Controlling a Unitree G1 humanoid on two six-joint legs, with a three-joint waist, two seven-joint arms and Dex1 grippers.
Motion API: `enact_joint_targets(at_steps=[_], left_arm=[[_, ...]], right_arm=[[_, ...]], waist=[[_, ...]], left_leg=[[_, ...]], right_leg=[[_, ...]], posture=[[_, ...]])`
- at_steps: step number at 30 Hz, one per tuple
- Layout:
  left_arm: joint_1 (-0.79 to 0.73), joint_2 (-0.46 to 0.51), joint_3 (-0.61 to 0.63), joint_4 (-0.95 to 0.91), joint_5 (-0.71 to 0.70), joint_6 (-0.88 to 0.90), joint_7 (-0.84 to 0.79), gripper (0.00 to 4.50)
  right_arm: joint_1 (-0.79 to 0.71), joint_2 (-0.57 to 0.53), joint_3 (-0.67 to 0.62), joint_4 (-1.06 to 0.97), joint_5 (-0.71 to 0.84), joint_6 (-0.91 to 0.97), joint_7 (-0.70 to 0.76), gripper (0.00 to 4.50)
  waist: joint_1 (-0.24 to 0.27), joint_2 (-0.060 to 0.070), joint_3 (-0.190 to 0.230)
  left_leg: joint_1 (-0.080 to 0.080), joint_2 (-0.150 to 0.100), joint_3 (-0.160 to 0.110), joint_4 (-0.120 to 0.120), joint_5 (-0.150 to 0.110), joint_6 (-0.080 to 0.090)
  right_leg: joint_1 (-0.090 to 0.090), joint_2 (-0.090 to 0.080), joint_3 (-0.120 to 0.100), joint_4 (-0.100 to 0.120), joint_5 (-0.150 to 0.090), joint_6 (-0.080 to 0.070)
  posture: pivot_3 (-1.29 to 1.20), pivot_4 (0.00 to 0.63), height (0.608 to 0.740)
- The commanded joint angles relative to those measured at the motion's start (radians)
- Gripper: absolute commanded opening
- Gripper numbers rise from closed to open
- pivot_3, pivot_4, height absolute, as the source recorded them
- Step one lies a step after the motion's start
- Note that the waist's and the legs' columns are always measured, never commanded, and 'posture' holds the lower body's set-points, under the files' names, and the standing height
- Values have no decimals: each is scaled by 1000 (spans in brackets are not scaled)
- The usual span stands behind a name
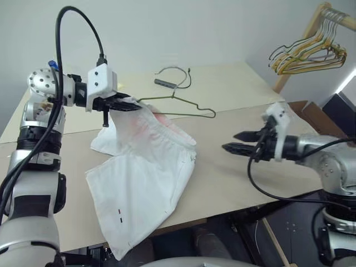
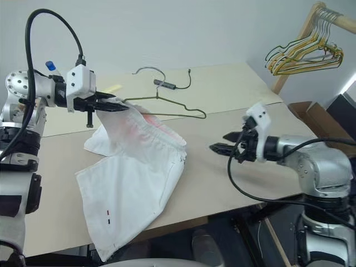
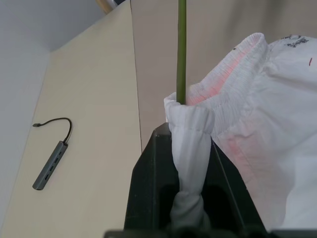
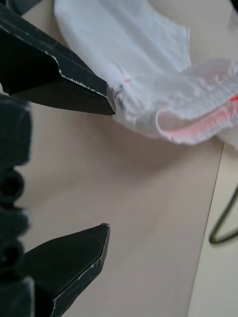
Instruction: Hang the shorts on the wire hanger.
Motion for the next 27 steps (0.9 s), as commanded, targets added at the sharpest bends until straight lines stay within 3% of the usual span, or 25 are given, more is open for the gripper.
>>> enact_joint_targets(at_steps=[1, 10, 11, 13, 24, 27], left_arm=[[-9, 10, 35, -56, -14, 12, 6, 58], [5, 9, 42, -89, -13, 33, 21, 58], [8, 8, 43, -93, -14, 35, 24, 58], [15, 8, 45, -100, -16, 37, 28, 58], [25, 15, 63, -109, -25, 49, 32, 58], [32, 14, 83, -113, -51, 54, 15, 58]], right_arm=[[-56, 85, 25, -15, 44, 82, -88, 4068], [-83, 238, 120, 72, 32, 111, -223, 4068], [-85, 246, 124, 84, 33, 108, -228, 3723], [-94, 255, 133, 112, 34, 106, -230, 3583], [-107, 252, 158, 176, 11, 58, -248, 30], [-111, 238, 148, 182, -3, 18, -256, 30]], waist=[[-1, 0, 0], [6, 0, 0], [6, 0, 0], [5, 0, 0], [3, 0, 0], [2, 0, 0]], left_leg=[[0, 0, 0, 0, 0, 0], [-2, -1, -2, 0, 0, 0], [-2, -1, -3, 0, 0, 0], [-2, -1, -3, 0, 0, 0], [-2, -1, -3, 0, 0, 0], [-1, -1, -3, 0, 0, 0]], right_leg=[[0, 0, 0, 0, 0, 0], [-1, -1, -1, 0, 0, 0], [-1, -1, -1, 0, 0, 0], [-1, -1, -1, 0, 0, 0], [-1, 0, -1, 0, 0, 0], [-1, 0, -1, 0, 0, 0]], posture=[[-83, 0, 740], [-68, 0, 740], [-69, 0, 740], [-71, 0, 740], [-62, 0, 740], [-64, 0, 740]])
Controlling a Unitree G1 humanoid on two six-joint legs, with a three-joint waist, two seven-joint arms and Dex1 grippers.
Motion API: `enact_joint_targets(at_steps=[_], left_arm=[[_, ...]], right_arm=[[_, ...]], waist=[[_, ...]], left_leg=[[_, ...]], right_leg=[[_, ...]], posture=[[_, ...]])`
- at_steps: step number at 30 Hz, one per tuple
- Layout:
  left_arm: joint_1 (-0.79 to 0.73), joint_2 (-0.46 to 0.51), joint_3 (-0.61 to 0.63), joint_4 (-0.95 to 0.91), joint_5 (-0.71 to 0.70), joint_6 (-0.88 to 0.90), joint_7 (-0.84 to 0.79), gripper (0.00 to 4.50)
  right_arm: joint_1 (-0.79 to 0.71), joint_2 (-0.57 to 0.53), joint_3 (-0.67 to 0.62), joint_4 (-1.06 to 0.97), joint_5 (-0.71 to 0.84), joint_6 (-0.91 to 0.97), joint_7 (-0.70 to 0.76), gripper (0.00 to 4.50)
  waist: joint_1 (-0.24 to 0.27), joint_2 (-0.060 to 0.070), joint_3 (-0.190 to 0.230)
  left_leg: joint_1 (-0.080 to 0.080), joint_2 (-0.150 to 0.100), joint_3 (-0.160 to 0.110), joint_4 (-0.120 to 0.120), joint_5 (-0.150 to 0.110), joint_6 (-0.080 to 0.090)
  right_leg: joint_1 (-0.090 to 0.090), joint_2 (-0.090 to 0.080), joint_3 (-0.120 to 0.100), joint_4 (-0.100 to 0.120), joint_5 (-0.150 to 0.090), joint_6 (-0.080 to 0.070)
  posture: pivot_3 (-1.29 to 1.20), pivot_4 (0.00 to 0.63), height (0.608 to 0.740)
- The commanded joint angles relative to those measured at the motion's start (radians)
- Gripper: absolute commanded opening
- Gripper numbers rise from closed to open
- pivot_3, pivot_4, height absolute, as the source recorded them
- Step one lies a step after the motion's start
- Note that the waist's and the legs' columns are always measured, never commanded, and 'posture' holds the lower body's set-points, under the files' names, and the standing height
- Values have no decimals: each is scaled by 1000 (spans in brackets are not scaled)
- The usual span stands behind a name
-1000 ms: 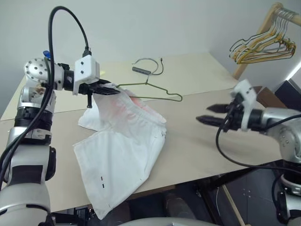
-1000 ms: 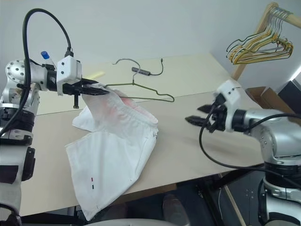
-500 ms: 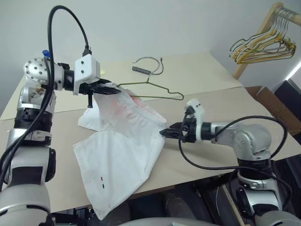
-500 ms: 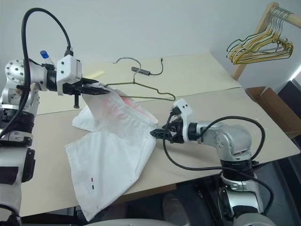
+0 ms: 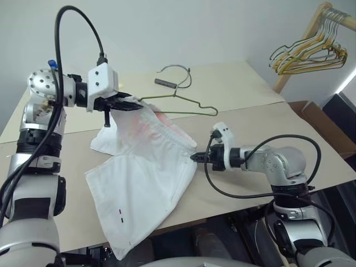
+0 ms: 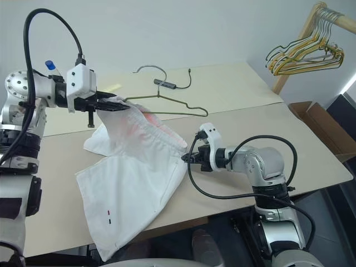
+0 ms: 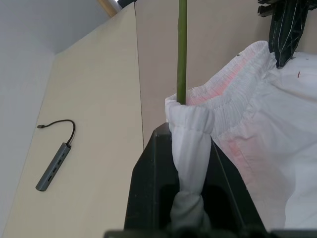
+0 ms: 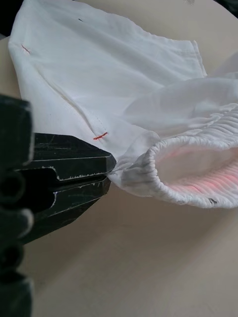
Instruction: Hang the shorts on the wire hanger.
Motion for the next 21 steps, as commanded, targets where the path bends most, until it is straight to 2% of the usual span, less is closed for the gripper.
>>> enact_joint_targets(at_steps=[1, 9, 16, 21], left_arm=[[-3, 11, 60, -34, -59, 15, -12, 58], [48, 32, 110, -86, -142, 40, -87, 58], [89, 41, 111, -107, -126, 29, -74, 58], [106, 45, 117, -110, -128, 28, -69, 58]], right_arm=[[-32, -19, -40, -3, -19, -68, -14, 30], [-88, -158, -95, 78, 4, -98, 85, 30], [-122, -262, -133, 166, -4, -132, 140, 30], [-128, -294, -150, 204, -8, -148, 143, 30]], waist=[[0, 0, 0], [1, 0, 0], [1, 0, 0], [2, 0, 0]], left_leg=[[0, 0, 0, 0, 0, 0], [0, 0, 0, 0, 0, 0], [0, 0, 0, 0, 0, 0], [0, 0, 0, 0, 0, 0]], right_leg=[[0, 0, 0, 0, 0, 0], [0, 0, 0, -1, 0, 0], [1, 0, 0, -1, 0, 0], [1, 0, 0, -1, 0, 0]], posture=[[-64, 0, 740], [-61, 0, 740], [-53, 0, 740], [-52, 0, 740]])
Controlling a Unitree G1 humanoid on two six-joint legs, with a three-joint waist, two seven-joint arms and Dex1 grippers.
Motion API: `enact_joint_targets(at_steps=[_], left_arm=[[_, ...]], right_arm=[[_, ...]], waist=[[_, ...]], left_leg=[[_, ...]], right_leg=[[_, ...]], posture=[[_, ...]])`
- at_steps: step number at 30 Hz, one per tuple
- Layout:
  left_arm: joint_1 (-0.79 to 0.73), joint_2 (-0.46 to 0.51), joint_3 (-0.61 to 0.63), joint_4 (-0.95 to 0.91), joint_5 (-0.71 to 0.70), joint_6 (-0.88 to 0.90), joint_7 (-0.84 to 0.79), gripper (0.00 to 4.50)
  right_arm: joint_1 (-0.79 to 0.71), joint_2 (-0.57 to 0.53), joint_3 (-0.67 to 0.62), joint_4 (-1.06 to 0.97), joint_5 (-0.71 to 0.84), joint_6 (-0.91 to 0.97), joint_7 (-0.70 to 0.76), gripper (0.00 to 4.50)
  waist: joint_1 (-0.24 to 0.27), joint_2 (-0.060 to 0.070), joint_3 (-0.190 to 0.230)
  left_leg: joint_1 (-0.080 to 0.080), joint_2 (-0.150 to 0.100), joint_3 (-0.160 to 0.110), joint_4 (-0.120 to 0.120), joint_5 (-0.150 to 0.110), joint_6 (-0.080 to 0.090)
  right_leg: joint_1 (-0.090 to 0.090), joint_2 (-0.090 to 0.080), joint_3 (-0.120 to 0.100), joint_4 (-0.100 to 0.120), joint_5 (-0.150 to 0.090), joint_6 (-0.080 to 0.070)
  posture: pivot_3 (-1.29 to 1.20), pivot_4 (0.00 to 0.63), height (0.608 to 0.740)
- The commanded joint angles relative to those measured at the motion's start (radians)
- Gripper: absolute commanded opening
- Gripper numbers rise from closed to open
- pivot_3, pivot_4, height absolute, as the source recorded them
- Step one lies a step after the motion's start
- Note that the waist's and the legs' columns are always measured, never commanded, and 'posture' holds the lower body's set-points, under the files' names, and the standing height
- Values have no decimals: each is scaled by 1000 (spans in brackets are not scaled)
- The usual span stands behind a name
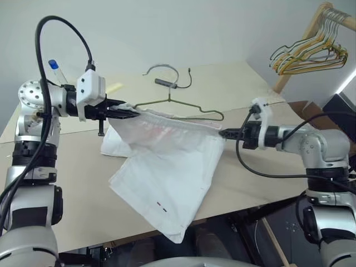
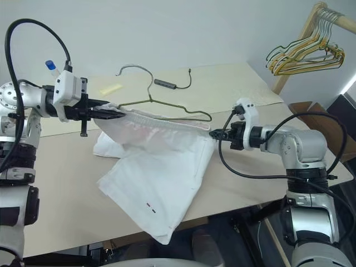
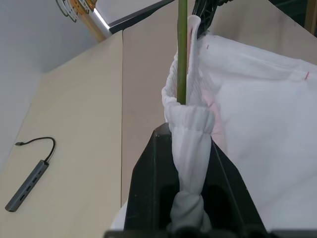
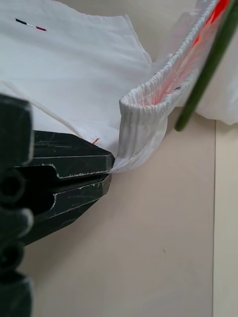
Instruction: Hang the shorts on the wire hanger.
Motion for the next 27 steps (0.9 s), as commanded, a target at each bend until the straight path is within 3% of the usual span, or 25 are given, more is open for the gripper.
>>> enact_joint_targets(at_steps=[1, 10, 18, 27], left_arm=[[-3, 29, 42, -16, -6, -14, 23, 58], [-6, 36, 48, -3, -35, -21, -20, 58], [-5, 56, 8, 39, 63, -49, 50, 58], [-19, 39, -26, 60, 121, -112, 90, 58]], right_arm=[[-21, -38, -55, 34, -13, -21, -11, 30], [-71, -47, -38, 154, -39, -44, -7, 30], [-81, -82, -26, 160, -47, -83, 18, 30], [-110, -147, 43, -54, -80, -163, 56, 30]], waist=[[0, 0, 0], [0, 0, 0], [1, 0, 0], [3, 1, 0]], left_leg=[[0, 0, 0, 0, 0, 0], [0, 0, 0, 0, 0, 0], [0, 0, 0, 0, 0, 0], [0, 0, 0, 0, 0, 0]], right_leg=[[0, 0, 0, 0, 0, 0], [0, 0, 0, 0, 0, 0], [0, 0, 0, 0, 0, 0], [0, 0, 0, 0, 0, 0]], posture=[[-52, 0, 740], [-52, 0, 740], [-41, 0, 740], [-51, 0, 740]])
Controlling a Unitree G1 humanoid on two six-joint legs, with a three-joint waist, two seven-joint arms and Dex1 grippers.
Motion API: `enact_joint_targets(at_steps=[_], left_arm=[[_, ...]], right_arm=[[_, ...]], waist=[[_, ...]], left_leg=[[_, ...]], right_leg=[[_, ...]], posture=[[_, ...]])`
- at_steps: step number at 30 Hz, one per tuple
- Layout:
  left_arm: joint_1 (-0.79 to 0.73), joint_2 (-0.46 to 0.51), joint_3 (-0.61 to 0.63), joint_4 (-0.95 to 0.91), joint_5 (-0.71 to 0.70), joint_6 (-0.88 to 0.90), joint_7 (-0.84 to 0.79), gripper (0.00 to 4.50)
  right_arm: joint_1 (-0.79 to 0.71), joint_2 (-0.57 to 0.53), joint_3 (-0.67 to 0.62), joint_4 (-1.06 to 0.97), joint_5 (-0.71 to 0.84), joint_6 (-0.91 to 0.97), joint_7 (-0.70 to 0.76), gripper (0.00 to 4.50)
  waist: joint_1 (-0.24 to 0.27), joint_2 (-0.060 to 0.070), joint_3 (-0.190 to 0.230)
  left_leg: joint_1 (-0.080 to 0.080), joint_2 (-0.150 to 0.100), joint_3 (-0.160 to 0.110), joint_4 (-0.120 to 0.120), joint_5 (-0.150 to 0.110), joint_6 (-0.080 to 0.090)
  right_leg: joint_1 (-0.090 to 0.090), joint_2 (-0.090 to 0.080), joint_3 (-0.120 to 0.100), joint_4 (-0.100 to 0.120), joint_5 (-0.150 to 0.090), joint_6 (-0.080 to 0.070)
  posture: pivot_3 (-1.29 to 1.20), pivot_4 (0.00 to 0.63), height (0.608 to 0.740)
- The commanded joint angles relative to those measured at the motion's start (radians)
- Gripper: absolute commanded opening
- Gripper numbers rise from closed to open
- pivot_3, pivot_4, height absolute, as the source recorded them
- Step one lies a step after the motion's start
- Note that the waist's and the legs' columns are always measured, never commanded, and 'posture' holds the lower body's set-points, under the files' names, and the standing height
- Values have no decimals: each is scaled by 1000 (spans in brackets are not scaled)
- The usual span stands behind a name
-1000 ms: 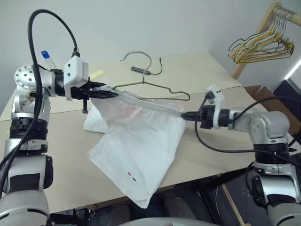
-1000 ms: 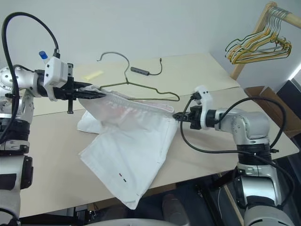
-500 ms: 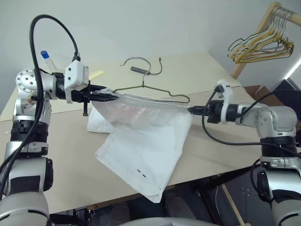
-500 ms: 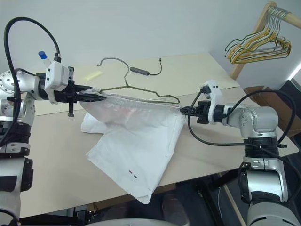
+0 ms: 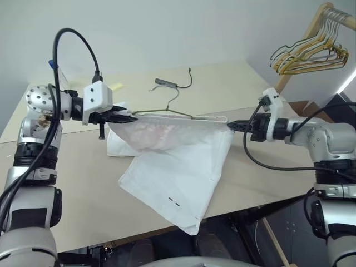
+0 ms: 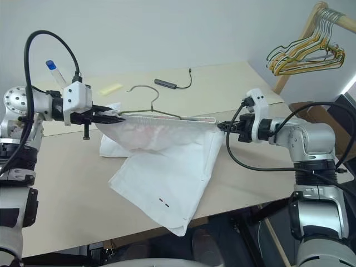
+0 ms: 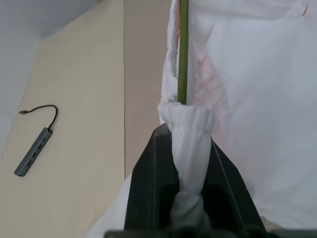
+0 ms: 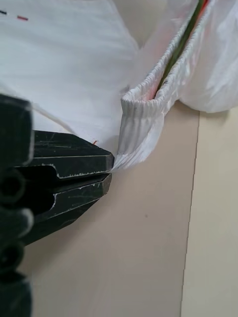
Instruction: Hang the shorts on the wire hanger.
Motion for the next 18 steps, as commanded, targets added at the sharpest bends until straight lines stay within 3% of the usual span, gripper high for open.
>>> enact_joint_targets(at_steps=[1, 10, 18], left_arm=[[-33, 21, 32, 0, -4, -8, 18, 58], [-90, -21, 23, 15, -5, -24, 42, 58], [-56, -6, 47, -25, -28, -16, 39, 58]], right_arm=[[-74, -73, 8, -169, -38, -40, 16, 30], [-285, -41, 294, -324, -240, -106, 0, 30], [-270, -14, 323, -311, -326, -231, 24, 30]], waist=[[0, 0, 0], [-2, 1, 0], [0, 1, 0]], left_leg=[[0, 0, 0, 0, 0, 0], [0, 0, 1, 0, 0, 0], [-11, -1, 0, 3, 0, 0]], right_leg=[[-1, 0, 0, 0, 0, 0], [-4, 0, 1, 5, 0, 0], [-15, -1, 0, 11, 0, -1]], posture=[[-57, 0, 740], [-55, 0, 740], [-40, 0, 740]])
